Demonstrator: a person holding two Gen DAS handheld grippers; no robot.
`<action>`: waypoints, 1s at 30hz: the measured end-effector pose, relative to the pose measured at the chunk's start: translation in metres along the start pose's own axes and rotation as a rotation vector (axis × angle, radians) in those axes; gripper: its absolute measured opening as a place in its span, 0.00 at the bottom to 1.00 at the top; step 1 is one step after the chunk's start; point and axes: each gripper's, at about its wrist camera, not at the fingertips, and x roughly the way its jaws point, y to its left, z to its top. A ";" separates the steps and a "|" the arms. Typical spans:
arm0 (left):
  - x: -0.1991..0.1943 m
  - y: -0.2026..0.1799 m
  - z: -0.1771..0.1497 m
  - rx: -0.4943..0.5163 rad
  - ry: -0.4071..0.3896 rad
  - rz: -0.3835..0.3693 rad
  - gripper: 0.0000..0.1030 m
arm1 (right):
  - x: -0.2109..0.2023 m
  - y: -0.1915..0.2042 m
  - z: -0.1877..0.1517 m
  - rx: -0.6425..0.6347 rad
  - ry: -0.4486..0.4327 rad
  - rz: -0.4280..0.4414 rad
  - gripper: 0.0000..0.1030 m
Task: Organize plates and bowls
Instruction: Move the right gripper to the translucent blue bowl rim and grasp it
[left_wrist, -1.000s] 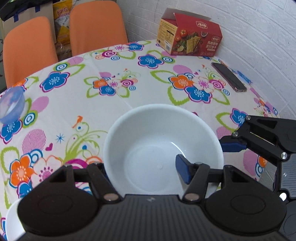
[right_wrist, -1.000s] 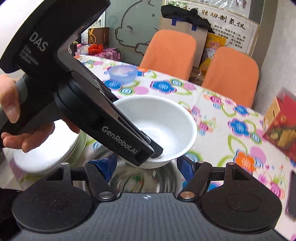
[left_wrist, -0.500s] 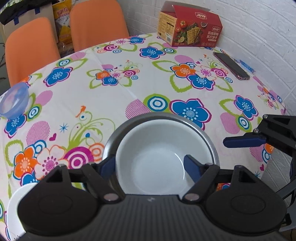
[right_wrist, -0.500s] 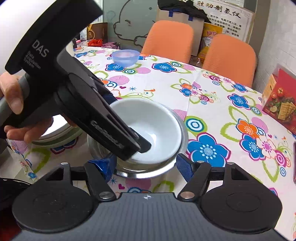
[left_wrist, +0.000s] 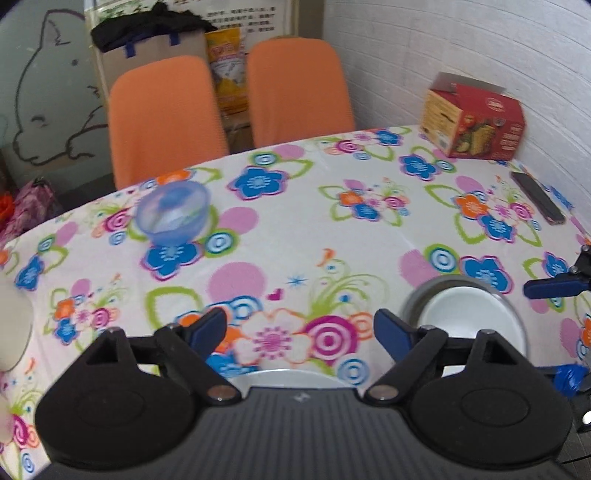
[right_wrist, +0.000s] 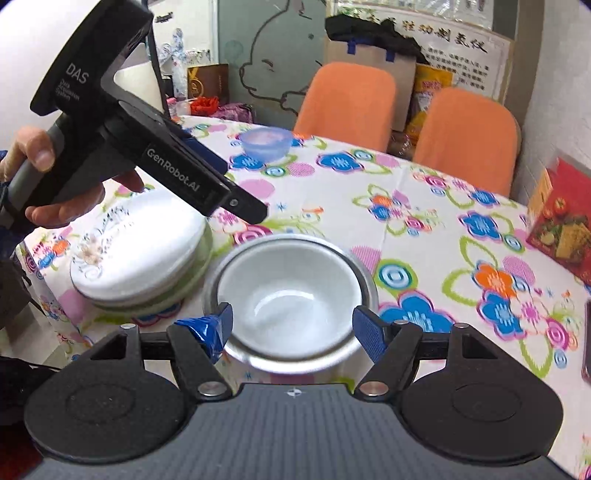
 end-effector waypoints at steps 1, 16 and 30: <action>0.001 0.018 0.002 -0.023 0.005 0.029 0.84 | 0.005 0.000 0.008 -0.007 -0.005 0.009 0.56; 0.107 0.168 0.090 -0.251 0.020 0.126 0.84 | 0.174 0.003 0.163 -0.067 -0.006 0.137 0.56; 0.185 0.176 0.108 -0.180 0.068 0.074 0.85 | 0.279 -0.004 0.184 -0.094 0.085 0.178 0.57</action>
